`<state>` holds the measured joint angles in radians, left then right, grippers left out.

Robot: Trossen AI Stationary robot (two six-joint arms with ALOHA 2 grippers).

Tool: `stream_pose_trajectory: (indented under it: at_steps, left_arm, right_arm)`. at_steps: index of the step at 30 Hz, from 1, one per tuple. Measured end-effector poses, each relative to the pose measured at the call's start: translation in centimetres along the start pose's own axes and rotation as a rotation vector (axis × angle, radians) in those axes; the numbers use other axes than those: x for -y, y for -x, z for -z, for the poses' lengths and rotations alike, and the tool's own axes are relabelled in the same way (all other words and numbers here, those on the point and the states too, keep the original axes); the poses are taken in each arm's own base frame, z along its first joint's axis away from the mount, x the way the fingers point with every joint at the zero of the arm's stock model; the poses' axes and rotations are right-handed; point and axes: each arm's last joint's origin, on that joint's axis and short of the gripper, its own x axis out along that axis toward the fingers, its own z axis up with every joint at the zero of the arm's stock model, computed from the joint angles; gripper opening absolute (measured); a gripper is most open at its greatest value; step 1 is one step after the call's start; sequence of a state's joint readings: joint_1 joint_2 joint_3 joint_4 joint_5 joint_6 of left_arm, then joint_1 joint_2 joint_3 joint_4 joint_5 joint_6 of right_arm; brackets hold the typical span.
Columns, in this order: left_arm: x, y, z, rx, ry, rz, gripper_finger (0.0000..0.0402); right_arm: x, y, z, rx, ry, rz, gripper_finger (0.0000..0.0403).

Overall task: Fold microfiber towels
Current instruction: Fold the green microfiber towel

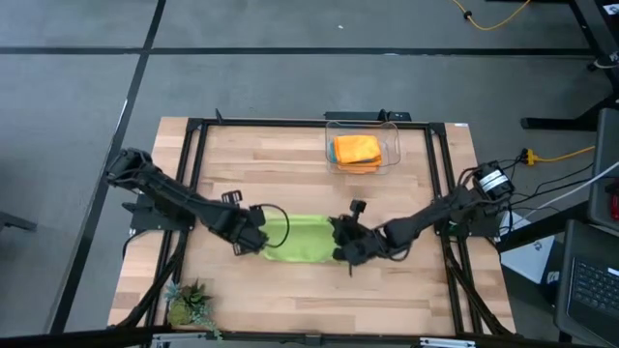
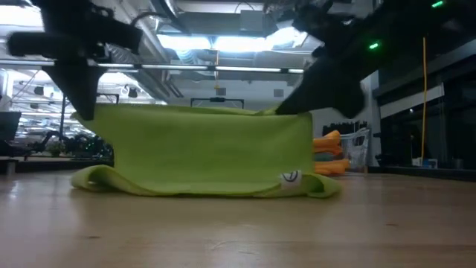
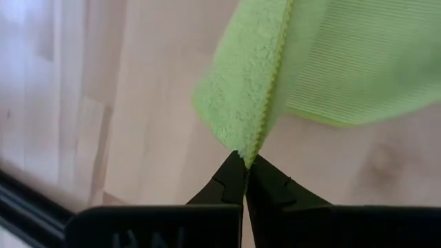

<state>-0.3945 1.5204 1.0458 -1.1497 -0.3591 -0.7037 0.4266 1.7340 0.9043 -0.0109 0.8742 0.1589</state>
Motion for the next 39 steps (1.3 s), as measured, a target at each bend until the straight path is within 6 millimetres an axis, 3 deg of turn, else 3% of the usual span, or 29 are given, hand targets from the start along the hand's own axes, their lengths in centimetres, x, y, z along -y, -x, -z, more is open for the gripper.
stream_pose_trajectory:
  at_steps: [11, 17, 22, 27, 39]
  left_arm:
    - [3.6, 1.4, 1.0, 0.181, -0.066, 0.129, 0.0000]
    - [3.7, -0.4, 2.7, 0.135, -0.042, 0.087, 0.0000]
    - [3.4, -2.1, 3.7, 0.118, -0.012, 0.036, 0.0000]
    - [3.7, -2.1, 3.5, 0.143, -0.011, 0.067, 0.0000]
    - [5.5, -1.5, 2.0, 0.286, -0.043, 0.268, 0.0000]
  right_arm:
    - [-3.1, 3.8, 0.5, 0.066, 0.101, -0.120, 0.0004]
    - [-4.1, 5.2, 1.0, 0.082, 0.117, -0.158, 0.0004]
    - [-4.3, 5.7, 2.5, 0.085, 0.070, -0.120, 0.0004]
    - [-4.8, 6.3, 3.3, 0.086, 0.015, -0.167, 0.0004]
    - [-5.8, 6.8, 2.6, 0.109, 0.018, -0.413, 0.0004]
